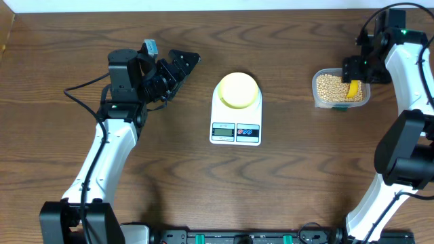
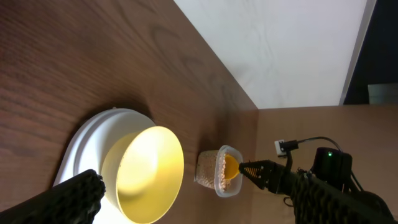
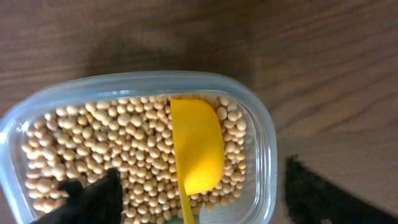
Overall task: Scoop item into bowl and weigh 50g on scale
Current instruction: 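Open the right gripper, leave the scoop in the tub, raise gripper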
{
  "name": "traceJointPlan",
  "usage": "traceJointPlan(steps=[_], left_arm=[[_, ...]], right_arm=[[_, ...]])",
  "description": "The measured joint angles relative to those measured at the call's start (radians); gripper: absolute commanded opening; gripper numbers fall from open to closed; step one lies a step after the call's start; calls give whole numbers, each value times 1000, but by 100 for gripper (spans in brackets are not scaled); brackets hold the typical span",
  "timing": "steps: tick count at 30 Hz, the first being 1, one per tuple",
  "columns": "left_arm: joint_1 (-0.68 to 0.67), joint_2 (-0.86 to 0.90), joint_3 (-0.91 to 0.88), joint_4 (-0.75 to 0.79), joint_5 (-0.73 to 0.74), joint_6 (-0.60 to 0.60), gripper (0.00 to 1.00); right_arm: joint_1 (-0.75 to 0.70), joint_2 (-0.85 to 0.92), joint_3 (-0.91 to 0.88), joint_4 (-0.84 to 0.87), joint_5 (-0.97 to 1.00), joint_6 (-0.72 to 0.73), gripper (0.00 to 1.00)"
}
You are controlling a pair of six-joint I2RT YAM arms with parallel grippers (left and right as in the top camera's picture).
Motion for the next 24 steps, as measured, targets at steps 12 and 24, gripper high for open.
traceJointPlan(steps=[12, 24], left_arm=[[0, 0, 0, 0, 0, 0, 98], [0, 0, 0, 0, 0, 0, 98]], right_arm=[[0, 0, 75, 179, 6, 0, 99], [0, 0, 75, 179, 6, 0, 99]])
